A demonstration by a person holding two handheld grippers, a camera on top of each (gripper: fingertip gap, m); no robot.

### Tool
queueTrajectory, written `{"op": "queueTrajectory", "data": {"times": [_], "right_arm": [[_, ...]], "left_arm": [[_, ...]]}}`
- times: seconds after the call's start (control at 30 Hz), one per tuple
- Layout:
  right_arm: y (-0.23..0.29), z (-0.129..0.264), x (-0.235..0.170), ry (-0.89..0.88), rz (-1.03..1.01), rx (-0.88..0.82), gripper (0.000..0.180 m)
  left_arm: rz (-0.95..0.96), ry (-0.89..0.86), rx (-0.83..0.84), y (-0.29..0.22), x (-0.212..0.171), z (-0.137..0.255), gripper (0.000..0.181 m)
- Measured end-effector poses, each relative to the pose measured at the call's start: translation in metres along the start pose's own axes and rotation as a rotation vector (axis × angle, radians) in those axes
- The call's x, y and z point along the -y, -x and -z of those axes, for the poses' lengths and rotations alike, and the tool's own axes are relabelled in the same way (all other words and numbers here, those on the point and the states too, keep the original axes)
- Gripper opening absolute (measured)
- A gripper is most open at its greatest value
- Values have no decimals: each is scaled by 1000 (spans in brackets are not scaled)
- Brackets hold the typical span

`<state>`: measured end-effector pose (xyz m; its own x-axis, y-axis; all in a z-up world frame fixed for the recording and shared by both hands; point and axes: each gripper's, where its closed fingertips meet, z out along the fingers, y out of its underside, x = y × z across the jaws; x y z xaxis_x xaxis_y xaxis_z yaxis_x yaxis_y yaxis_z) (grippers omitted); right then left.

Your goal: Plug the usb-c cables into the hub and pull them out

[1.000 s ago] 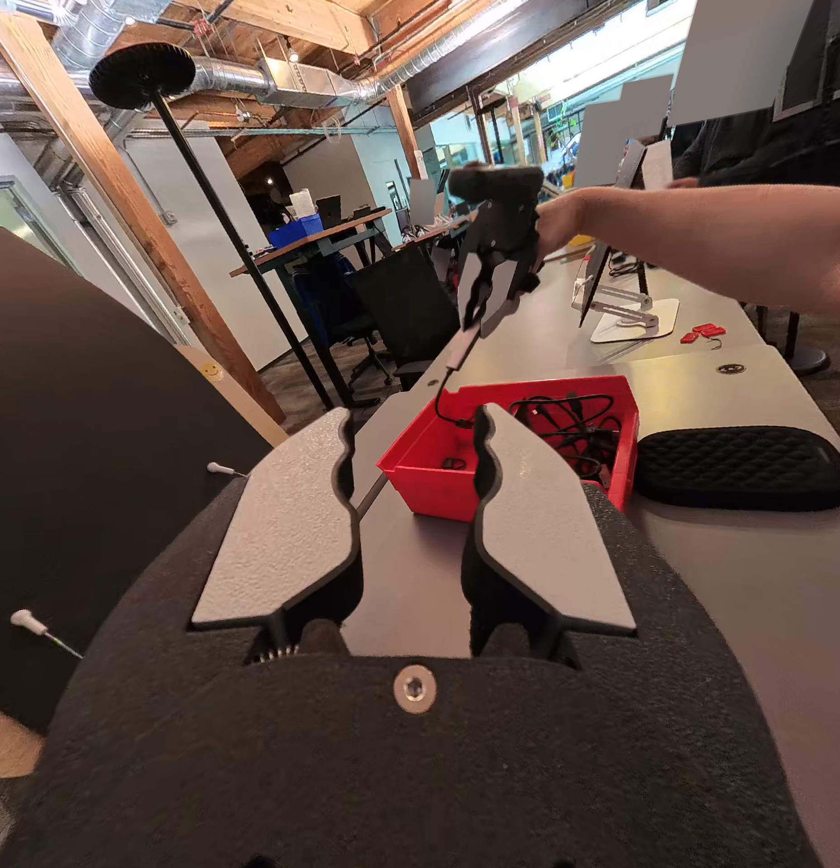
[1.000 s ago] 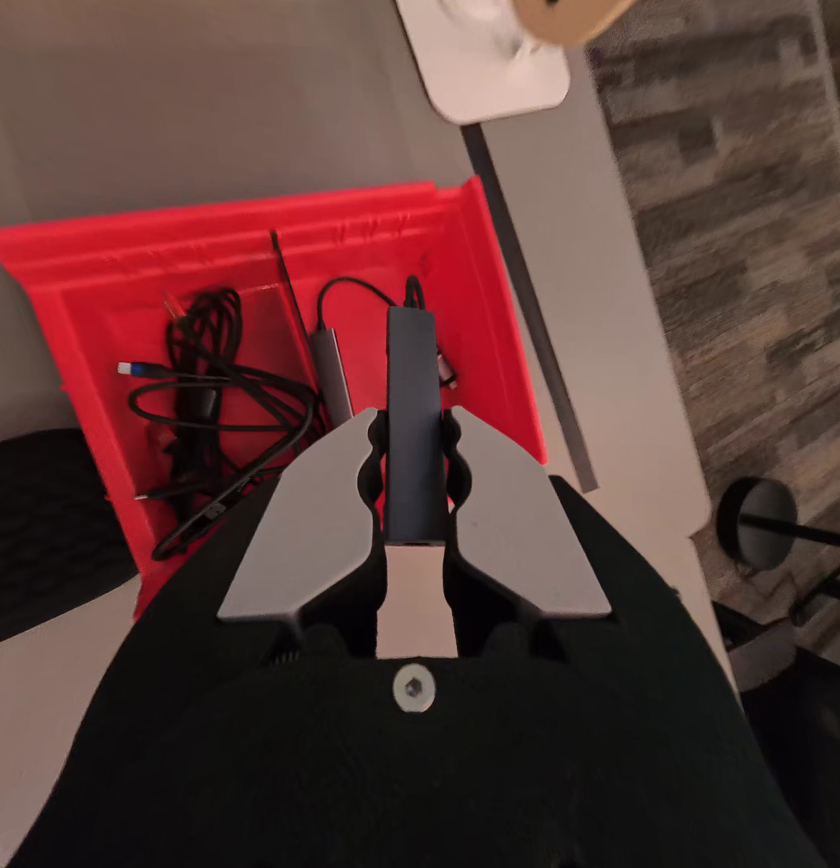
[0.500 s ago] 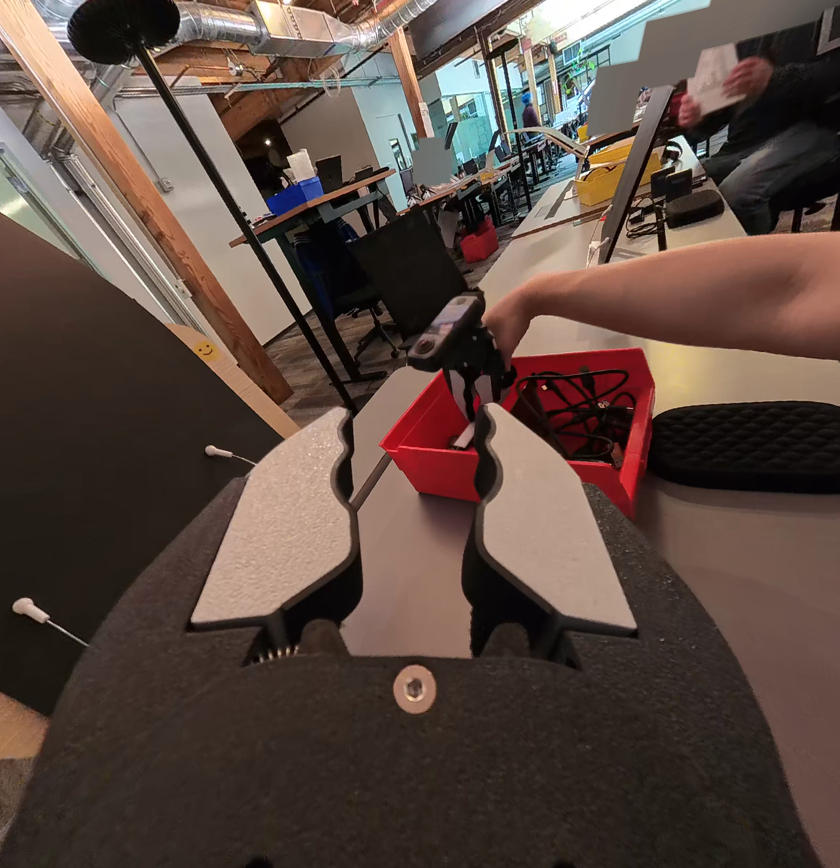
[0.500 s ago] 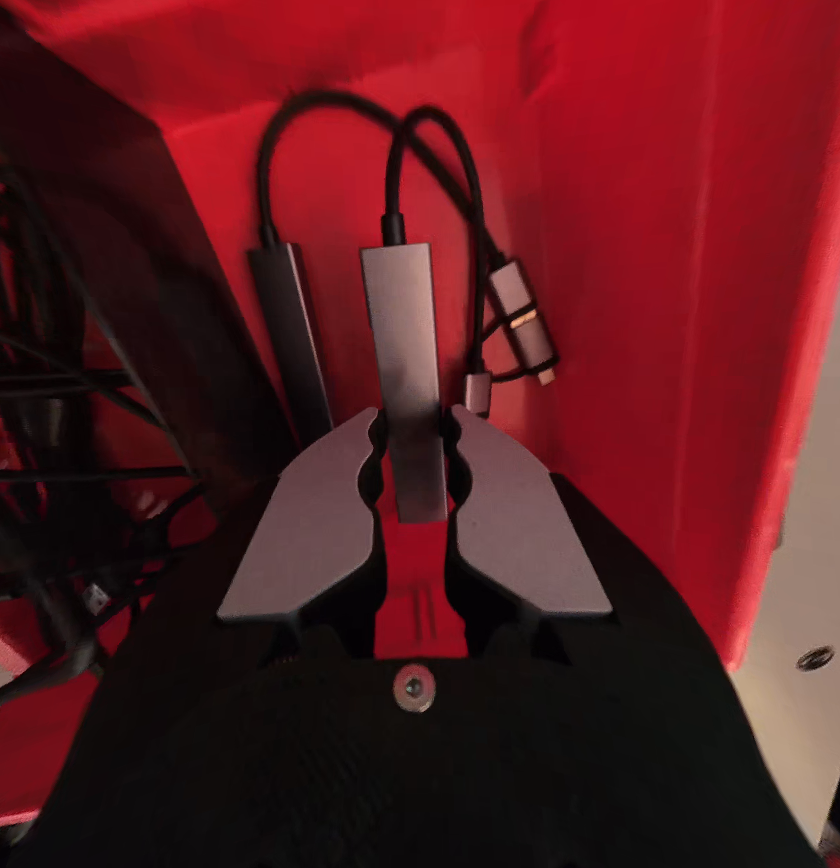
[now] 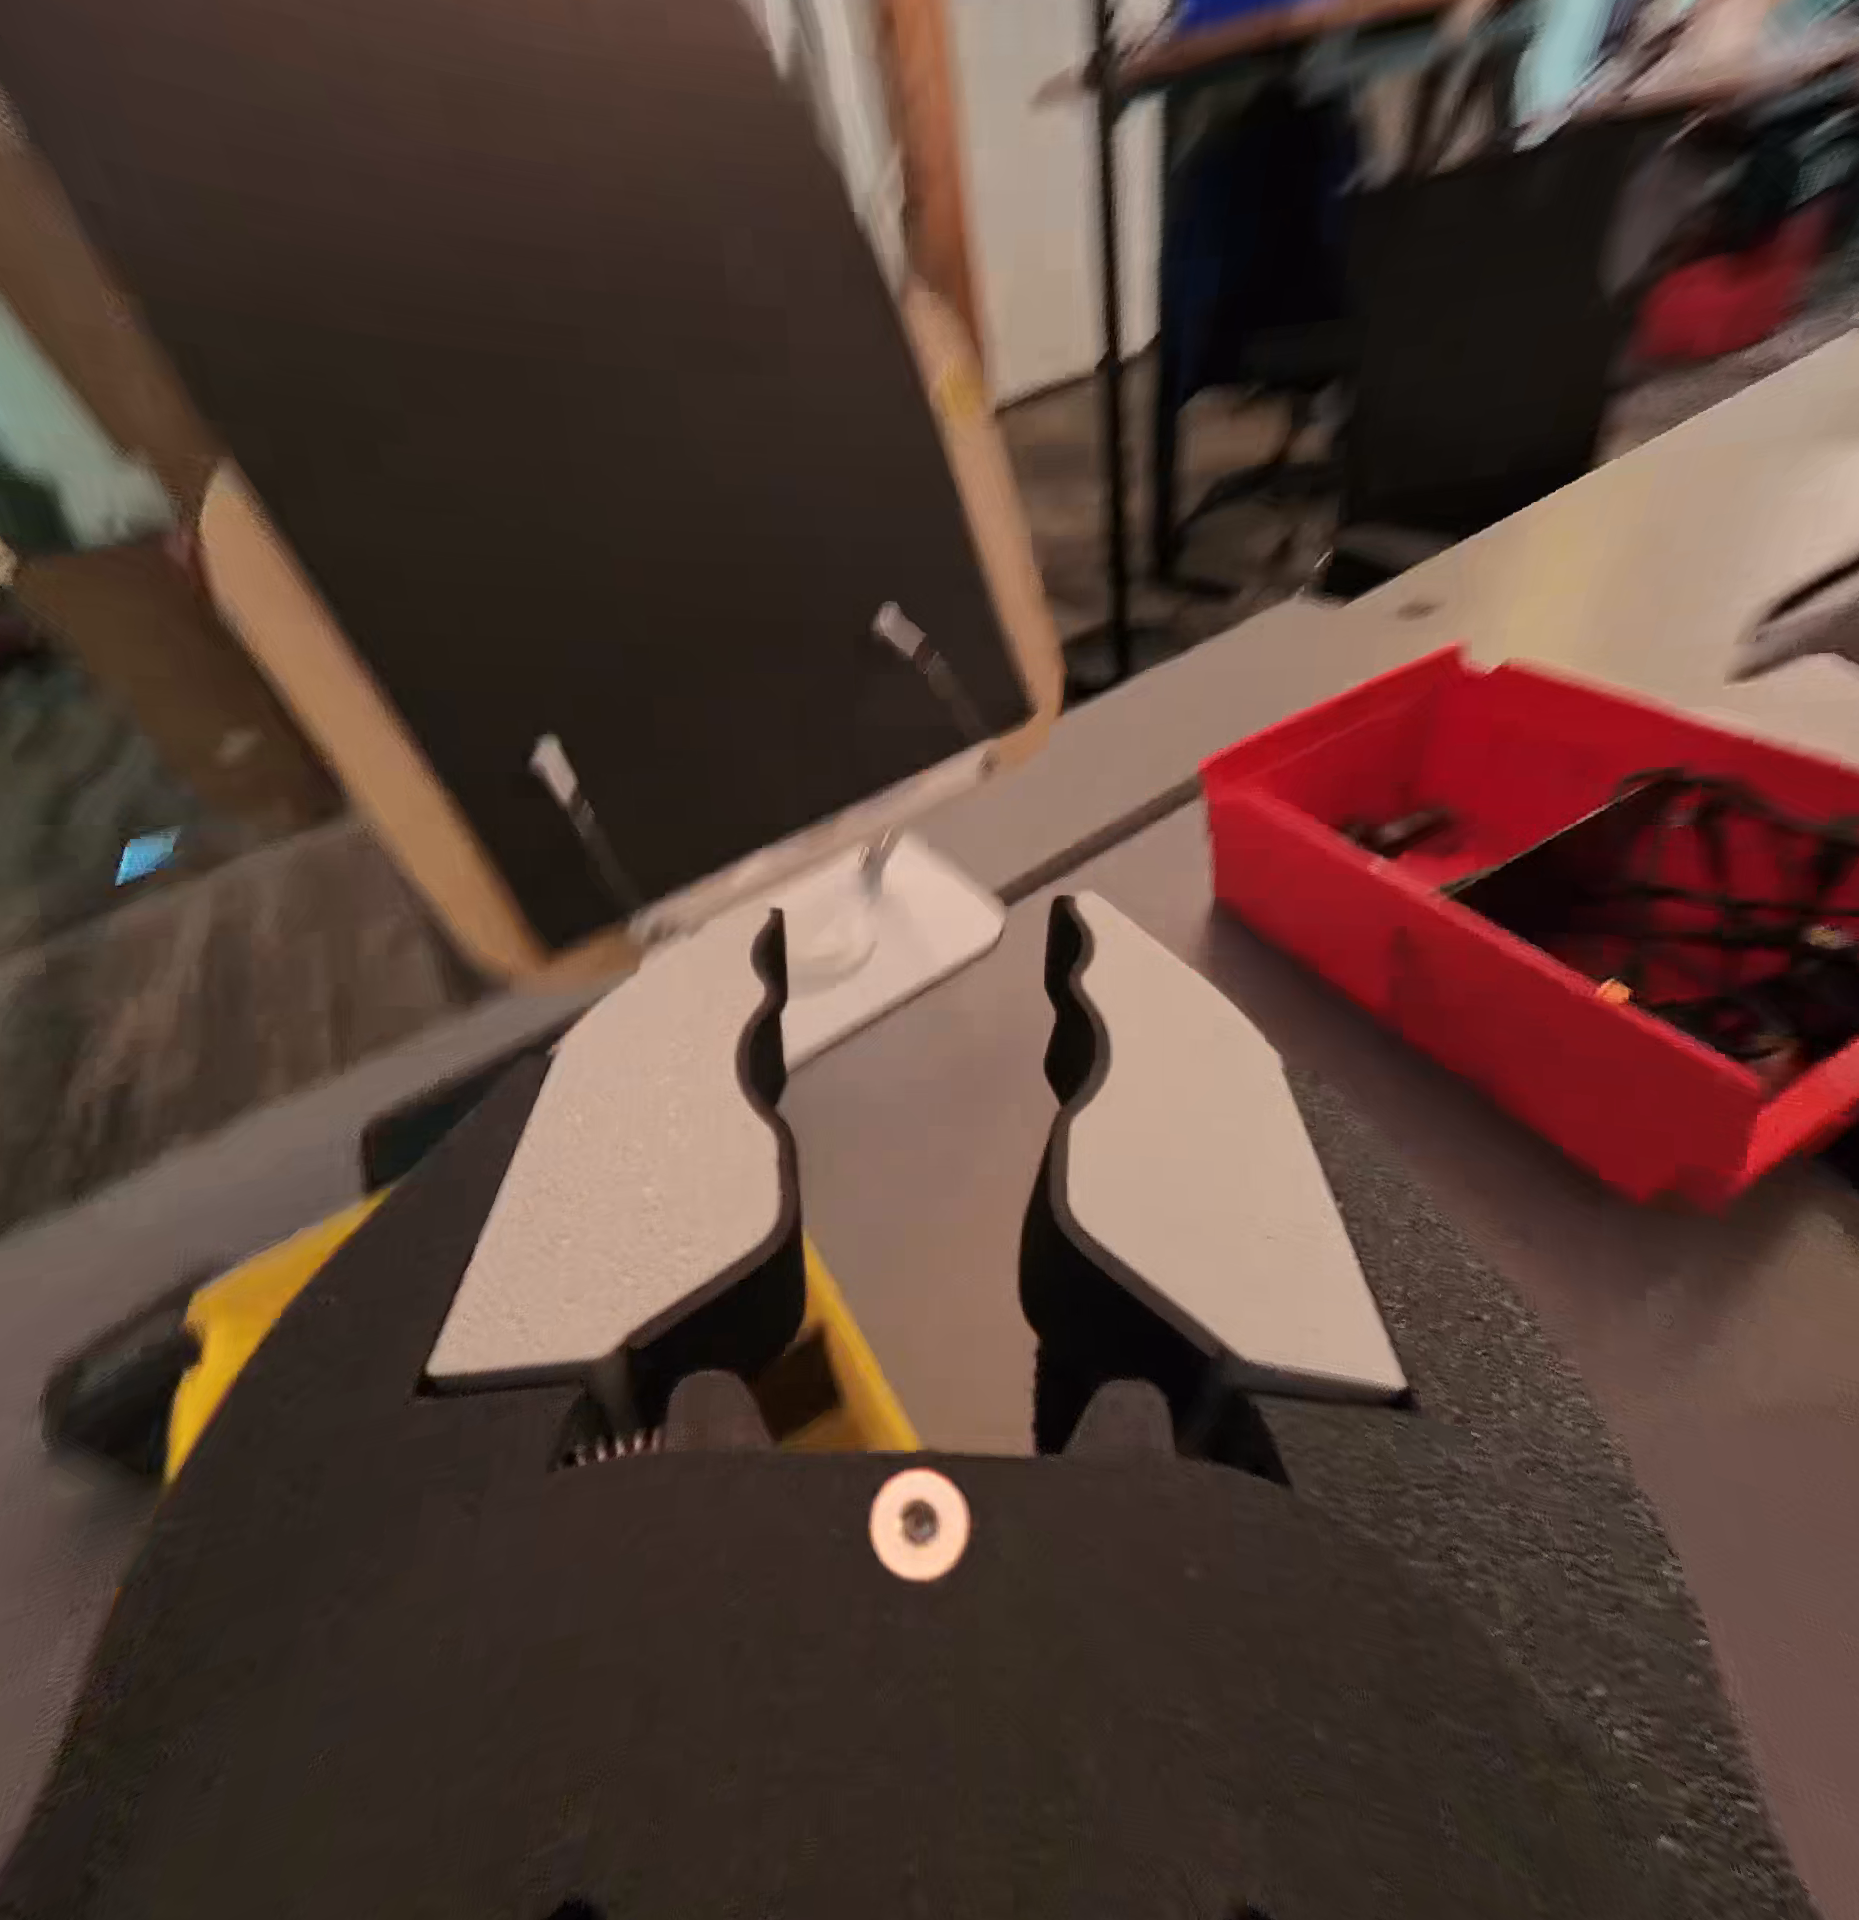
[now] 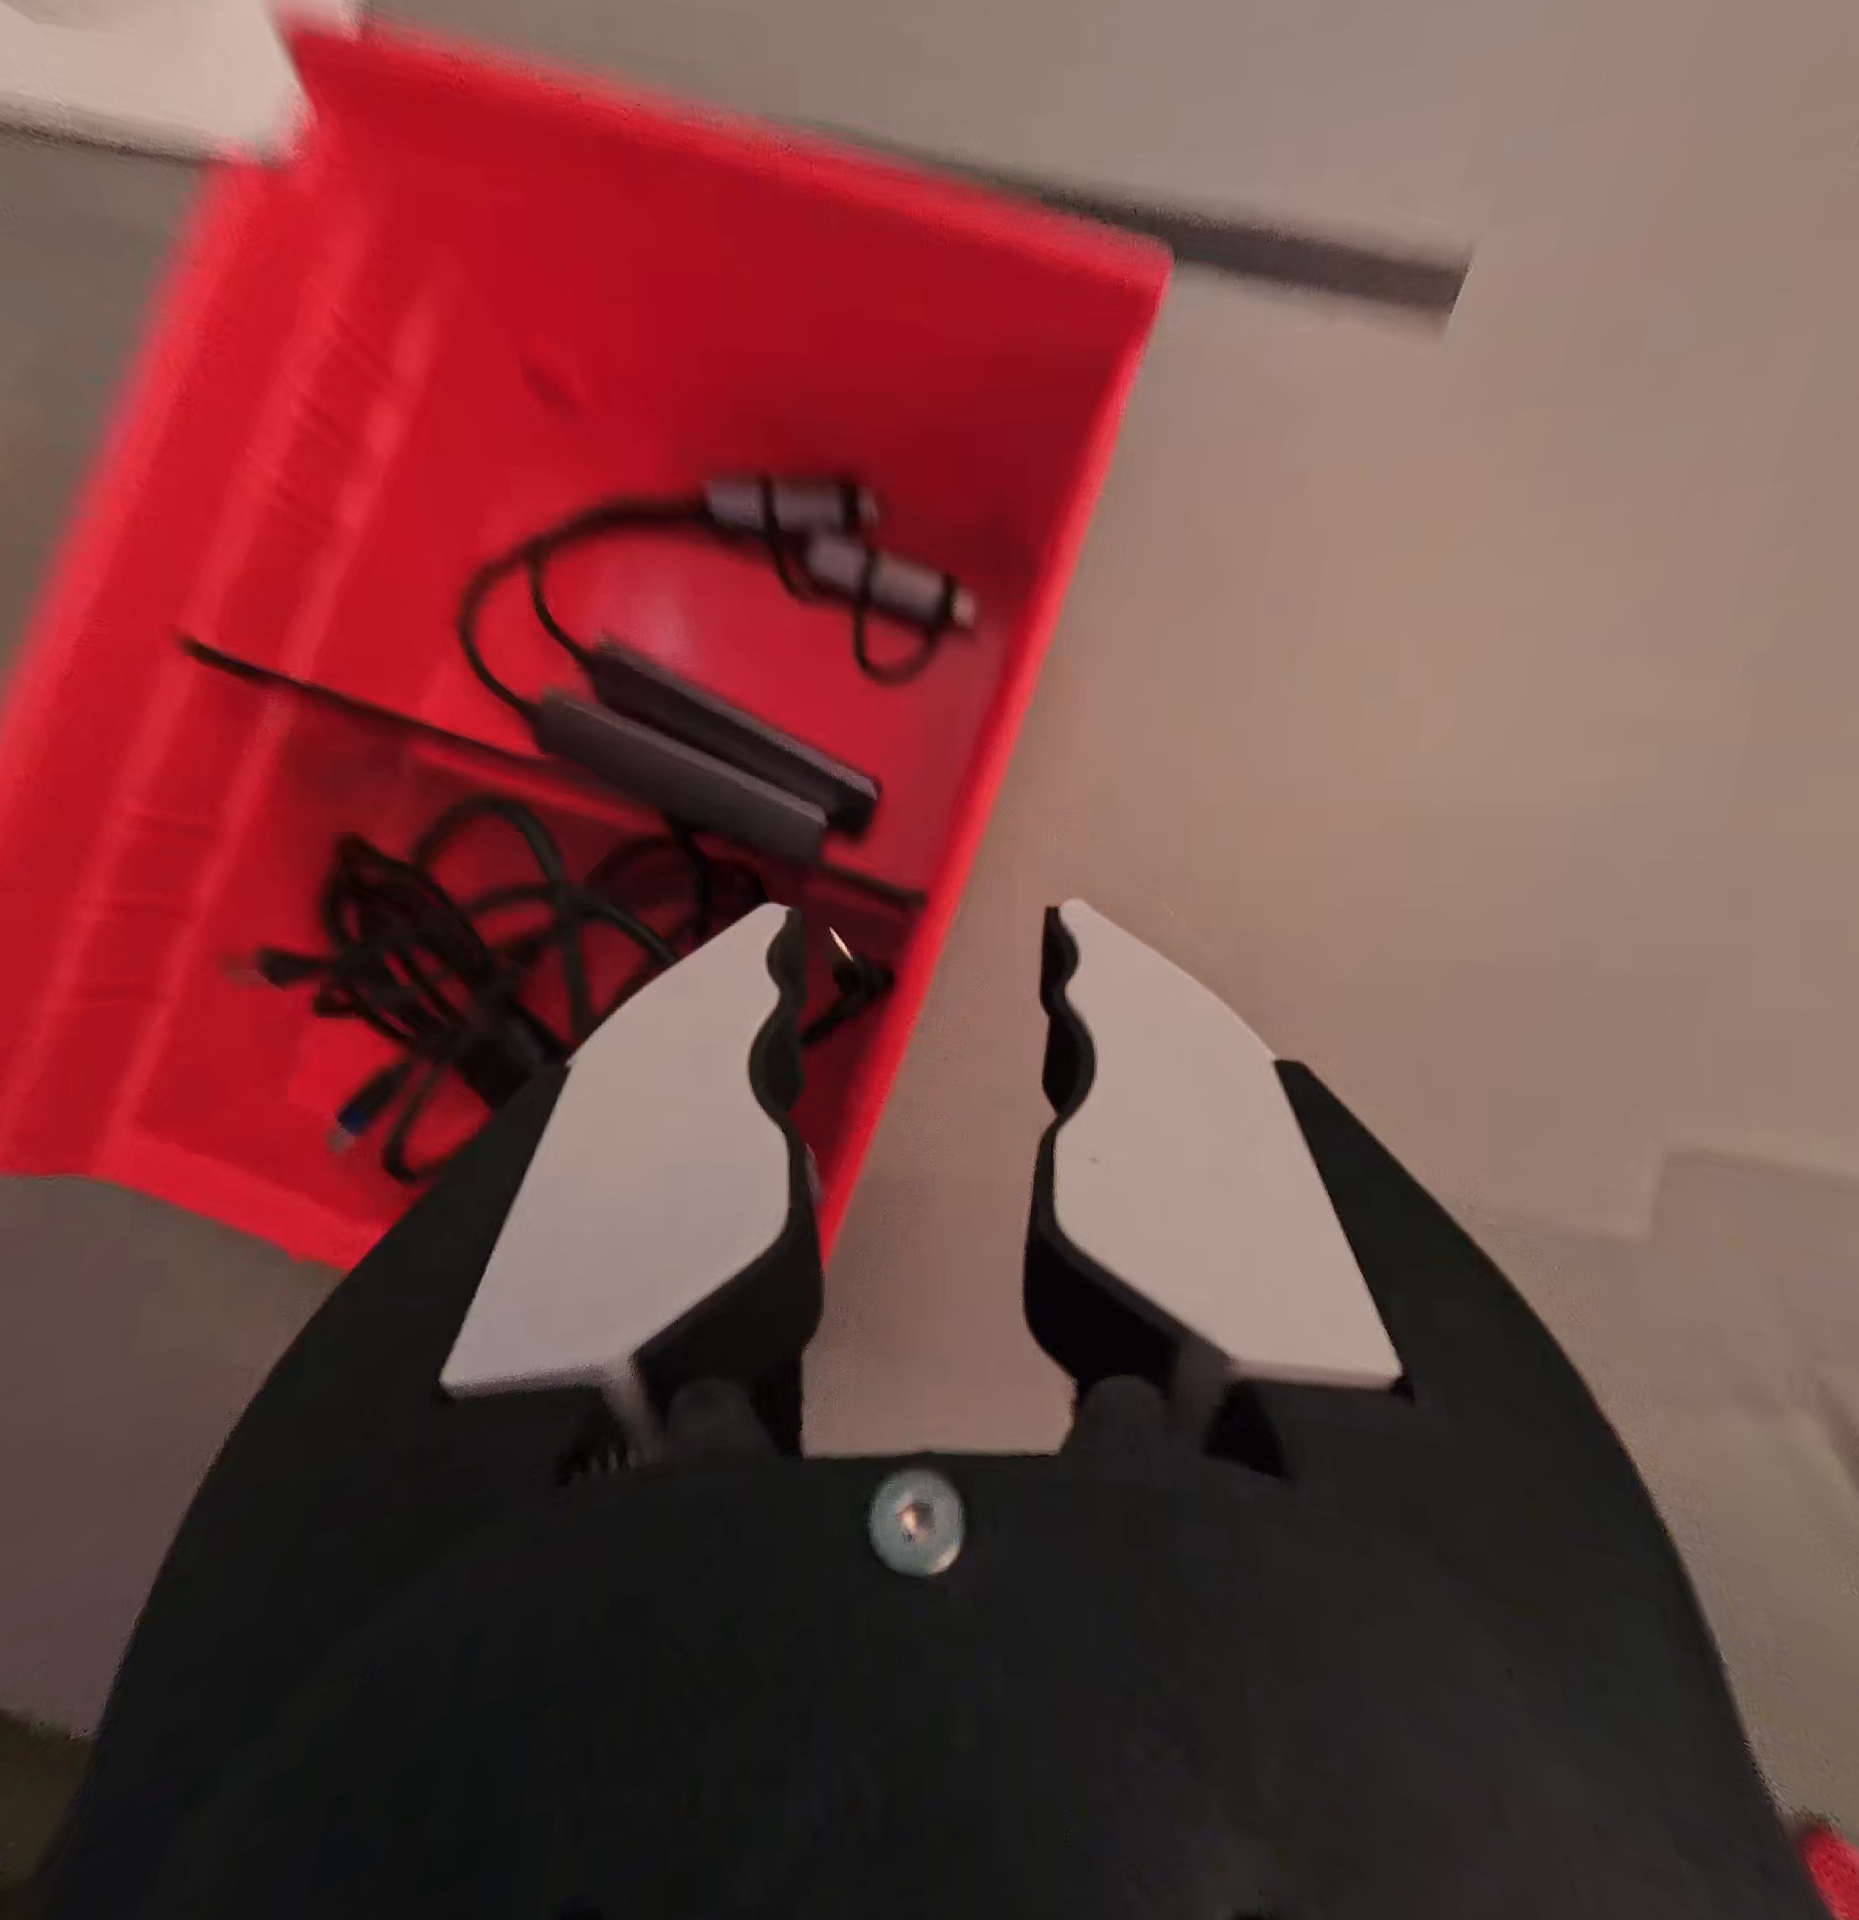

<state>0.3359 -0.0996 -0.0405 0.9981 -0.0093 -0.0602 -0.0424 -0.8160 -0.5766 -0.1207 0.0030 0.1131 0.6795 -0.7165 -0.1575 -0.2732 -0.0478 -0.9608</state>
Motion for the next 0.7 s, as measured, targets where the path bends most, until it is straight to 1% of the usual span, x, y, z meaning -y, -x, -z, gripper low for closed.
{"op": "queueTrajectory", "data": {"times": [0.07, 0.1, 0.17, 0.23, 0.27, 0.33, 0.4, 0.47, 0.57, 0.63, 0.67, 0.7], "right_arm": [[-8, -12, -22, 134, -53, 13, 45], [-7, -17, -28, 161, -81, 40, 43], [-9, -24, -37, 203, -115, 69, 44], [-5, -27, -38, 205, -149, 124, 38], [-3, -27, -38, 208, -149, 138, 35], [2, -27, -38, 220, -149, 160, 26], [9, -30, -40, 258, -163, 182, 12], [10, -37, -47, 327, -170, 154, 8], [9, -39, -49, 380, -181, 90, 6], [11, -39, -49, 395, -163, 57, 5], [14, -40, -48, 399, -163, 52, 5], [20, -41, -46, 402, -162, 57, 5]], "left_arm": [[79, 158, 40, 16, -27, 9, 49], [84, 238, 70, 27, -39, 13, 49], [41, 388, 215, 69, -61, 27, 51], [27, 523, 356, 115, -85, 48, 56], [44, 591, 384, 132, -100, 59, 55], [116, 702, 385, 156, -138, 79, 61], [228, 779, 360, 171, -178, 92, 57], [336, 813, 306, 176, -213, 95, 59], [446, 820, 193, 168, -250, 86, 56], [457, 857, 138, 159, -270, 84, 41], [451, 891, 132, 156, -280, 84, 28], [435, 913, 161, 158, -285, 86, 20]]}}
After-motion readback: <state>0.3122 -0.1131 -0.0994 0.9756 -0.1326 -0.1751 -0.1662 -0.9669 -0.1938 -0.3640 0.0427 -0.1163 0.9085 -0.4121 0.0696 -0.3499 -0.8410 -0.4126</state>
